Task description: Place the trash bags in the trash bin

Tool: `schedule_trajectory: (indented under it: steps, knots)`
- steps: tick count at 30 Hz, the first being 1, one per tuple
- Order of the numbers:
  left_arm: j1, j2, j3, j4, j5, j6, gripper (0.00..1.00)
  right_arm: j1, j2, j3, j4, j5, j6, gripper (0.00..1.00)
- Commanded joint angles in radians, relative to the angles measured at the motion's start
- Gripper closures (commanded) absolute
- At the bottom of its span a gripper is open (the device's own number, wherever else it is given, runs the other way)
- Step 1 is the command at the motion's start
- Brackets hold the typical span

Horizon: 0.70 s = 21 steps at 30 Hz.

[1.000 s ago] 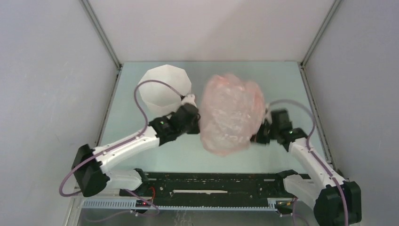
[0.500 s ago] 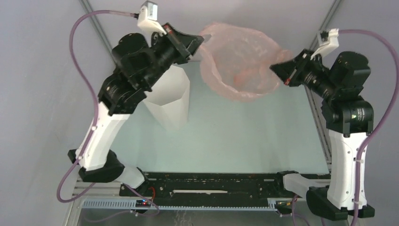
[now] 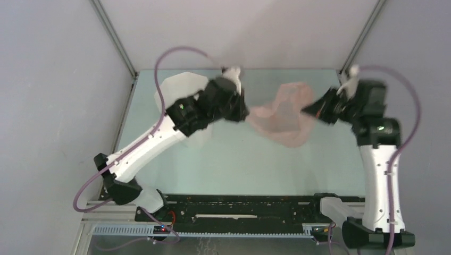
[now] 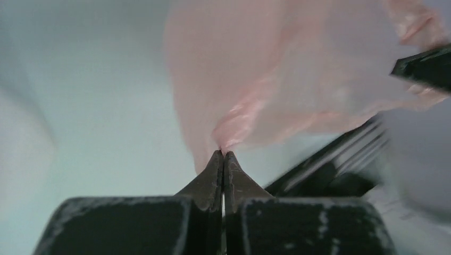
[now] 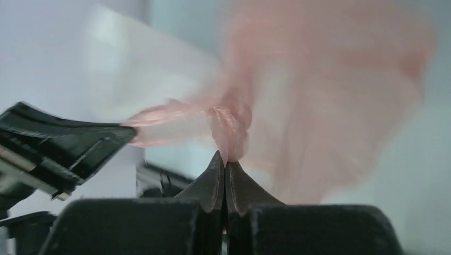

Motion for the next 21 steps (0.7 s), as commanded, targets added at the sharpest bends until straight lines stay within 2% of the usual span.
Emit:
schedule_trajectory:
  steps: [1,2,3,4,5,6,8,10,12,13,15,17,18,19,21]
  knots:
    - [0.068,0.157,0.854,-0.032,-0.045,0.181,1.00,-0.020,0.245,0.886,-0.045,0.008,-0.025,1.00]
    - [0.078,0.218,1.037,-0.042,-0.032,0.182,1.00,-0.017,0.347,1.107,-0.098,0.013,-0.020,1.00]
    - [0.078,0.258,1.141,-0.023,-0.029,0.181,1.00,-0.014,0.399,1.264,-0.123,0.007,-0.013,1.00]
    - [0.077,0.248,1.153,0.018,-0.023,0.177,1.00,-0.007,0.416,1.342,-0.121,-0.008,-0.007,1.00]
    - [0.076,0.205,1.062,0.082,-0.017,0.169,1.00,0.002,0.393,1.304,-0.091,-0.033,-0.008,1.00]
    - [0.074,0.139,0.903,0.166,-0.010,0.153,1.00,0.011,0.326,1.164,-0.034,-0.059,-0.018,1.00]
    - [0.077,-0.021,0.418,0.376,-0.010,0.081,1.00,0.036,0.127,0.664,0.226,-0.083,-0.011,1.00]
    - [0.090,-0.095,0.031,0.447,0.004,-0.058,1.00,0.024,-0.034,0.140,0.336,-0.089,0.075,1.00]
    - [0.072,-0.126,-0.222,0.416,0.075,-0.121,1.00,0.024,-0.073,-0.238,0.309,-0.190,0.135,1.00]
    - [0.043,-0.164,-0.324,0.396,0.054,-0.143,1.00,0.038,-0.079,-0.372,0.292,-0.240,0.146,1.00]
    - [-0.007,-0.271,-0.465,0.415,0.017,-0.163,1.00,0.084,-0.146,-0.523,0.281,-0.225,0.158,1.00]
    - [-0.009,-0.343,-0.462,0.404,-0.007,-0.150,1.00,0.095,-0.247,-0.437,0.277,-0.147,0.149,1.00]
    - [-0.002,-0.343,-0.390,0.376,-0.022,-0.124,1.00,0.089,-0.258,-0.336,0.275,-0.115,0.135,1.00]
    - [0.010,-0.317,-0.282,0.345,-0.026,-0.079,1.00,0.083,-0.218,-0.210,0.264,-0.100,0.108,1.00]
    - [0.023,-0.204,0.109,0.260,-0.025,0.029,1.00,0.081,-0.064,0.119,0.166,-0.095,0.043,1.00]
